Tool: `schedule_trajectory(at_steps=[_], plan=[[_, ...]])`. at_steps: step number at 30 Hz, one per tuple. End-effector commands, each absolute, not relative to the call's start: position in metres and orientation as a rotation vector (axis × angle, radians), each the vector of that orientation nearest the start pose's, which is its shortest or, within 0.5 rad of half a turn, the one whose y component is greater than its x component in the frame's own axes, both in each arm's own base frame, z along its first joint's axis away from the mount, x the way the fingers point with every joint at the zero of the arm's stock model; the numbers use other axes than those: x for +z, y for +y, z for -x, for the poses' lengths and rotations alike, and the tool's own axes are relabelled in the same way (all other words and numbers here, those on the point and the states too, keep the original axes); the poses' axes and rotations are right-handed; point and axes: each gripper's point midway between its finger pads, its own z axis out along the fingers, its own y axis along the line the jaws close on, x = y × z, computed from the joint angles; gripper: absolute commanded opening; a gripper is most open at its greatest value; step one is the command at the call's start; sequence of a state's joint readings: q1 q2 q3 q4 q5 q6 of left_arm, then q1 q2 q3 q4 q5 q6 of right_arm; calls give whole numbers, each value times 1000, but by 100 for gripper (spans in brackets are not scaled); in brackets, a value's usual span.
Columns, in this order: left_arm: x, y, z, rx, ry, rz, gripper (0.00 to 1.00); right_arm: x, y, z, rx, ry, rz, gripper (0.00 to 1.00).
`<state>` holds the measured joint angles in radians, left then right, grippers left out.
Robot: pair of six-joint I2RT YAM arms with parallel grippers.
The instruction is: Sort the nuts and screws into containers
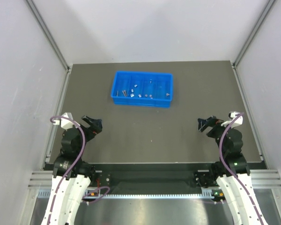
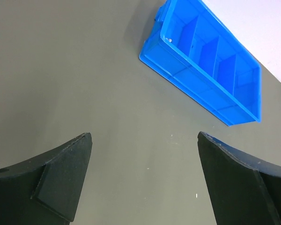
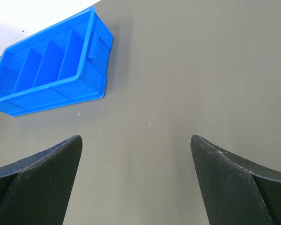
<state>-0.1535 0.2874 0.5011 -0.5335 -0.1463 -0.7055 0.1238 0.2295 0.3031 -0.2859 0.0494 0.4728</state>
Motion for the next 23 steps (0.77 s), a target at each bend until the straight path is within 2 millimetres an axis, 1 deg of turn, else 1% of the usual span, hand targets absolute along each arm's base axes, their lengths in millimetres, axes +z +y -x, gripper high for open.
schedule_trajectory(at_steps=[1, 12, 23], plan=[[202, -35, -222, -453, 1782, 607, 99, 193, 33, -236, 370, 1680, -349, 100], [200, -34, -222, -448, 1782, 617, 99, 192, 32, -235, 364, 1691, -355, 100], [199, -33, -222, -441, 1787, 623, 99, 198, 30, -232, 349, 1670, -344, 100]])
